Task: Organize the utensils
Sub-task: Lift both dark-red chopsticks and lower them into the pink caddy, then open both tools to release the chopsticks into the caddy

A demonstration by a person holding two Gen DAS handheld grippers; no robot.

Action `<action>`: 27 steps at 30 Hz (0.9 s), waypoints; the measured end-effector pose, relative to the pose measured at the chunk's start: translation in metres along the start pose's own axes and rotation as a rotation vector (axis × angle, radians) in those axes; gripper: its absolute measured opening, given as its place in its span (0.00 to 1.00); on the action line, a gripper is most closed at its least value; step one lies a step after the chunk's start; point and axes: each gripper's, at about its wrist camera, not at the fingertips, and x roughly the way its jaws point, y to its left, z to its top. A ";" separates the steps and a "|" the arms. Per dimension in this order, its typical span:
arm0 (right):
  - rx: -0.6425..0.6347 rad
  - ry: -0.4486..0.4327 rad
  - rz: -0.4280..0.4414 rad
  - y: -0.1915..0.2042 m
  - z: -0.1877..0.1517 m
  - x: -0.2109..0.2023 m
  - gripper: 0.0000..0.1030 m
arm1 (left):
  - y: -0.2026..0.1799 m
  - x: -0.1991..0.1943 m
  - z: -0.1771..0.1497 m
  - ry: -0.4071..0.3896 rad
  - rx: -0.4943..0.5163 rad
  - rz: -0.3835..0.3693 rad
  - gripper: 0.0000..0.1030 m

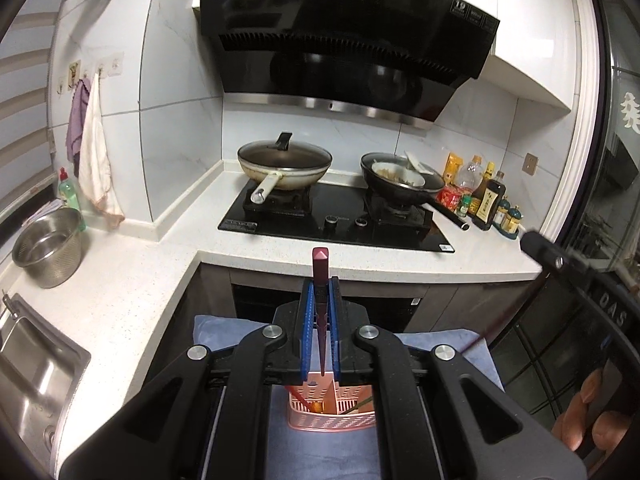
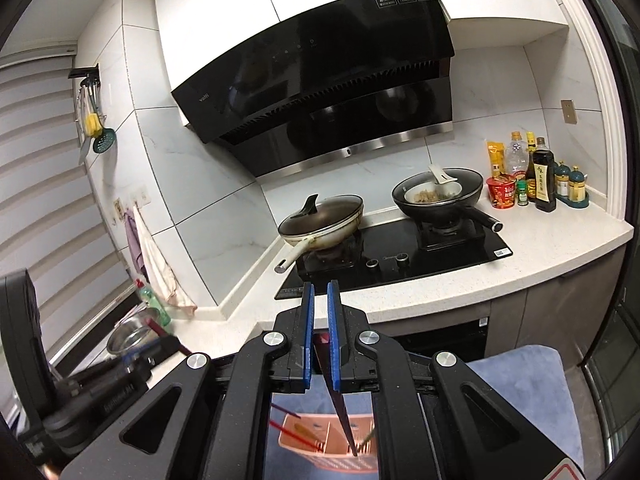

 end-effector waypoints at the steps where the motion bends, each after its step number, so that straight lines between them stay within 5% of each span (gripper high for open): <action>1: 0.003 0.000 0.004 -0.001 0.000 0.006 0.06 | 0.001 0.005 -0.002 0.011 0.000 0.001 0.07; 23: 0.017 0.169 -0.040 -0.027 -0.072 0.069 0.07 | 0.016 0.052 -0.045 0.126 -0.032 0.014 0.08; 24: 0.016 0.168 -0.045 -0.028 -0.073 0.068 0.12 | 0.017 0.051 -0.045 0.123 -0.034 0.019 0.09; 27: 0.018 0.177 -0.056 -0.032 -0.075 0.067 0.19 | 0.018 0.049 -0.045 0.112 -0.043 0.041 0.37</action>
